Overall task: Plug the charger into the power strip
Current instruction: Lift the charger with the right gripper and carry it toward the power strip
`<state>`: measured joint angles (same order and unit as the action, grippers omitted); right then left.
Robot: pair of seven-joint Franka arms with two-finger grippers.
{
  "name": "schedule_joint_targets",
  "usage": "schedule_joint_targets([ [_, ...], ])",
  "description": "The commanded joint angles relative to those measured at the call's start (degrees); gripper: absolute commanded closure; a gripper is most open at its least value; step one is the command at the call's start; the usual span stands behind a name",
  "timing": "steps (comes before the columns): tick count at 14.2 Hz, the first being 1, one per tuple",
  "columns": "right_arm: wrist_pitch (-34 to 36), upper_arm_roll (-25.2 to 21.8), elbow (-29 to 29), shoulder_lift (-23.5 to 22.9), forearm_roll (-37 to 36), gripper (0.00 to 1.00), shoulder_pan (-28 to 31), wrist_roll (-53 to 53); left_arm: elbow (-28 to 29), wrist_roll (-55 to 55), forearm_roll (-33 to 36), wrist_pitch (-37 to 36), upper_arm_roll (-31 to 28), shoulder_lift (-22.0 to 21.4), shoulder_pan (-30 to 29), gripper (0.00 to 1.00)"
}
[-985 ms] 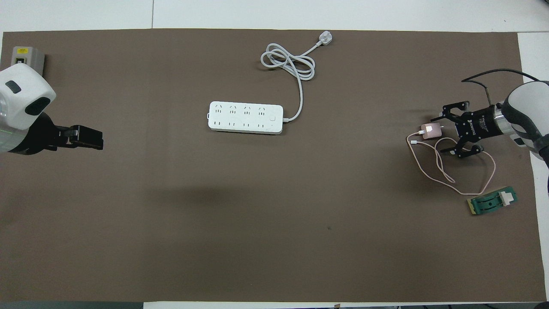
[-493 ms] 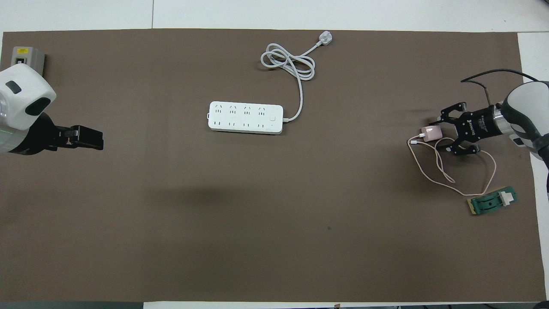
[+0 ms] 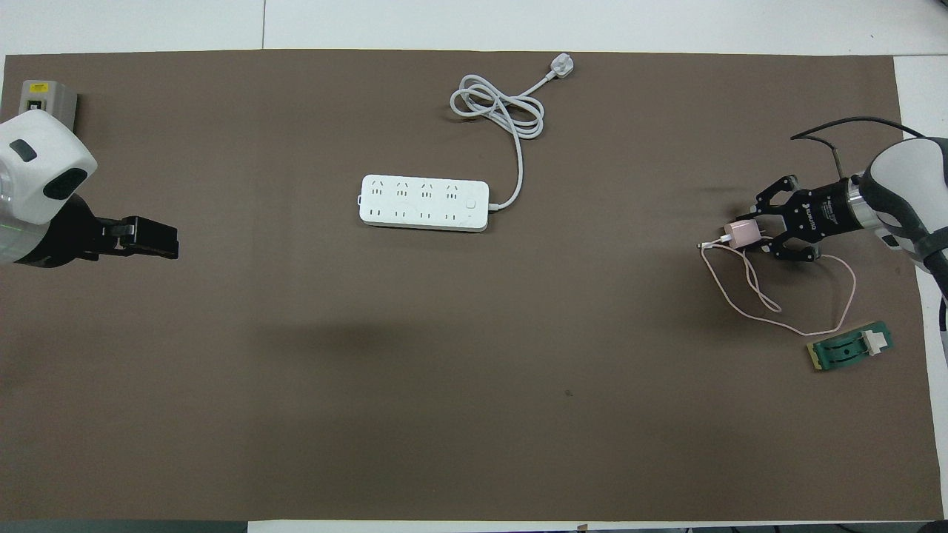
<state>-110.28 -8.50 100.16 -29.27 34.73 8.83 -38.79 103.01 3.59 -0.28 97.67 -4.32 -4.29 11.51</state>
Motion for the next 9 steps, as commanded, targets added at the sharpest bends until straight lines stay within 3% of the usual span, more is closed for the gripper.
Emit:
schedule_joint_targets([
  [1,3.0,0.2,-3.5,-1.0,2.0,1.00,0.1,-0.8,1.7,0.2,-0.6,-0.3,-0.2,-1.8,0.2,0.00],
  [4,7.0,1.8,-6.9,-1.0,2.6,1.00,-0.1,-9.6,1.7,0.0,-0.6,-0.4,-0.2,-1.8,-0.1,0.00],
  [9,9.1,4.1,-6.6,3.3,3.8,1.00,-4.0,-19.8,1.8,-0.1,-0.6,-0.4,-0.2,-1.9,-0.3,0.00],
])
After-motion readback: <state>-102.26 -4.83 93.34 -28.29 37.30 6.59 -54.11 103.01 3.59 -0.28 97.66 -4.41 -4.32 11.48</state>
